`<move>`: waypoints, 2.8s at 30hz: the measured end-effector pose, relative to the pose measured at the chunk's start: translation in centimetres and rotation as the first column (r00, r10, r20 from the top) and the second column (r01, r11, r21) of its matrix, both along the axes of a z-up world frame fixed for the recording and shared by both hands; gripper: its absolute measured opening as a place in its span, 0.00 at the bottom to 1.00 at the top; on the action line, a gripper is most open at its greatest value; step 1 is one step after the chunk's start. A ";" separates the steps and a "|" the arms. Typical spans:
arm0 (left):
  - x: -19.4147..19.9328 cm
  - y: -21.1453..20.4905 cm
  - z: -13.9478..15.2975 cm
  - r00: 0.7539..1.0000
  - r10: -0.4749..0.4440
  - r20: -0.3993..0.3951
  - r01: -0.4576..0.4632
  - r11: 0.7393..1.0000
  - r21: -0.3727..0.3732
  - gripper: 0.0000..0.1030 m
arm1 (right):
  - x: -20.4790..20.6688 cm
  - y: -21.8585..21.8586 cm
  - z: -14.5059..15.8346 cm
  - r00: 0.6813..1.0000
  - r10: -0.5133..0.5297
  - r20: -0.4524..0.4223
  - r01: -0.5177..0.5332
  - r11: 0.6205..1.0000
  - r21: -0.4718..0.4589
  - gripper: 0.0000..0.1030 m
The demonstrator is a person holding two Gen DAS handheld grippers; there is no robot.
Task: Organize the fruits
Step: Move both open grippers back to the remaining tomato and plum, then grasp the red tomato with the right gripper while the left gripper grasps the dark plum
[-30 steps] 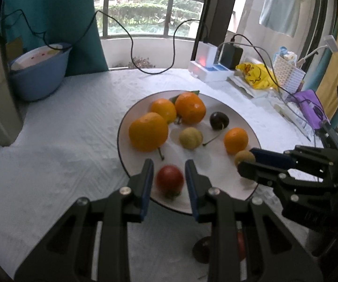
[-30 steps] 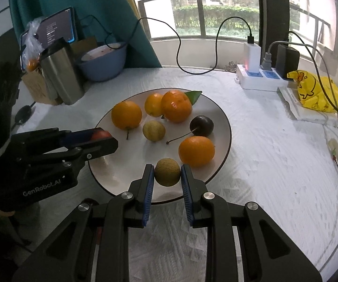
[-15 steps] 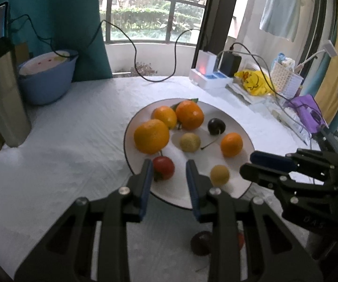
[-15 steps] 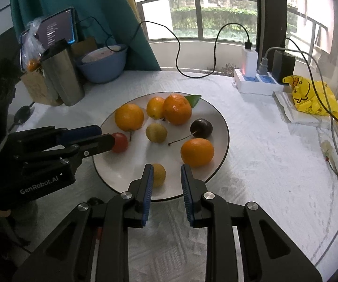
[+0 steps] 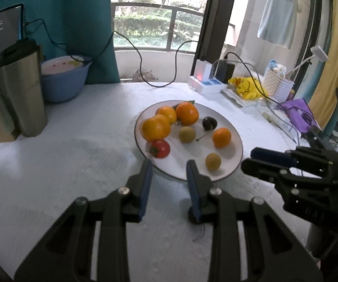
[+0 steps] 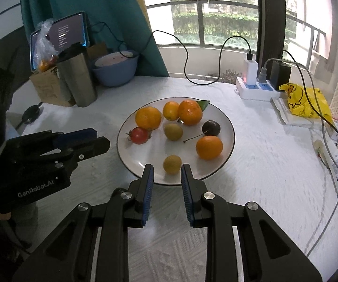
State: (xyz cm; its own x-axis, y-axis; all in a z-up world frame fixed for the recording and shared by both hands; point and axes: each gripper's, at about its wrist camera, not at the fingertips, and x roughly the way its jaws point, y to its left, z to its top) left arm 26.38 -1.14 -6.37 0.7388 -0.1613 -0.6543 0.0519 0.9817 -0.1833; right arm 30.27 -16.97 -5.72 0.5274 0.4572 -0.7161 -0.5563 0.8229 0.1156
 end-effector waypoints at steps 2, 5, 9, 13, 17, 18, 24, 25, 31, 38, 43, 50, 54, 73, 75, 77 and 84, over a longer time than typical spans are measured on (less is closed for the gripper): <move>-0.5 0.1 0.0 1.000 -0.001 0.000 0.001 1.000 -0.002 0.31 | -0.4 0.2 0.1 1.000 0.001 0.003 -0.001 1.000 -0.003 0.25; -1.3 0.3 -0.2 1.000 0.000 -0.001 0.000 1.000 -0.004 0.31 | -1.1 0.4 0.2 1.000 0.003 0.004 -0.002 1.000 -0.007 0.25; -2.3 0.4 -0.1 1.000 -0.001 -0.011 0.001 1.000 0.006 0.31 | -2.0 0.6 0.2 1.000 0.001 0.001 -0.001 1.000 -0.004 0.25; -3.4 0.3 0.0 1.000 -0.007 -0.006 0.007 1.000 0.025 0.32 | -2.9 0.4 0.1 1.000 -0.010 -0.004 0.010 1.000 0.018 0.25; -4.3 0.5 -0.4 1.000 0.006 -0.013 -0.006 1.000 0.008 0.33 | -3.5 0.5 -0.5 1.000 -0.002 -0.018 0.002 1.000 0.017 0.27; -4.5 0.5 -0.5 1.000 0.010 -0.015 -0.010 1.000 0.001 0.33 | -3.7 0.6 -0.7 1.000 0.003 -0.024 -0.002 1.000 0.019 0.28; -5.4 0.2 -1.6 0.999 0.010 -0.034 -0.010 1.000 -0.013 0.35 | -4.5 1.0 -2.0 0.999 0.015 -0.052 -0.015 1.000 0.007 0.28; -5.5 0.2 -1.7 0.999 0.008 -0.035 -0.009 1.000 -0.014 0.35 | -4.5 1.0 -2.3 0.998 0.015 -0.058 -0.014 1.000 0.007 0.28; -5.8 0.3 -2.5 0.999 0.008 -0.051 -0.009 1.000 -0.025 0.36 | -4.6 1.3 -3.5 0.995 0.017 -0.095 -0.016 1.000 0.008 0.29; -5.6 0.4 -2.8 0.998 0.016 -0.056 -0.018 0.999 -0.030 0.38 | -4.1 1.7 -4.4 0.992 0.024 -0.123 -0.022 1.000 0.019 0.40; -5.3 0.3 -3.0 0.998 0.021 -0.065 -0.023 0.999 -0.033 0.42 | -3.5 2.1 -5.1 0.990 0.028 -0.139 -0.026 1.000 0.012 0.40; -4.4 -0.6 -2.9 0.998 0.012 -0.068 -0.014 0.999 -0.030 0.43 | -2.9 1.7 -5.5 0.988 0.051 -0.149 -0.047 0.998 0.028 0.35; -3.7 -1.4 -3.3 0.996 -0.001 -0.085 -0.001 1.000 -0.024 0.43 | -2.8 1.2 -5.1 0.988 0.056 -0.144 -0.050 0.998 0.043 0.33; -0.9 -5.1 -4.5 0.992 -0.052 -0.116 0.055 0.998 0.024 0.37 | -1.6 -3.4 -3.9 0.991 0.028 -0.132 -0.014 0.994 0.109 0.29; -0.7 -5.0 -4.5 0.992 -0.050 -0.119 0.053 0.998 0.020 0.34 | -1.6 -3.4 -3.9 0.990 0.035 -0.137 -0.018 0.993 0.118 0.29; -0.6 -5.0 -4.5 0.992 -0.052 -0.115 0.055 0.998 0.015 0.29 | -1.5 -3.3 -4.0 0.989 0.041 -0.144 -0.023 0.992 0.124 0.29; -0.5 -3.9 -4.4 0.990 -0.061 -0.124 0.056 0.998 -0.040 0.28 | -1.4 -2.4 -4.6 0.983 0.069 -0.171 -0.046 0.990 0.134 0.31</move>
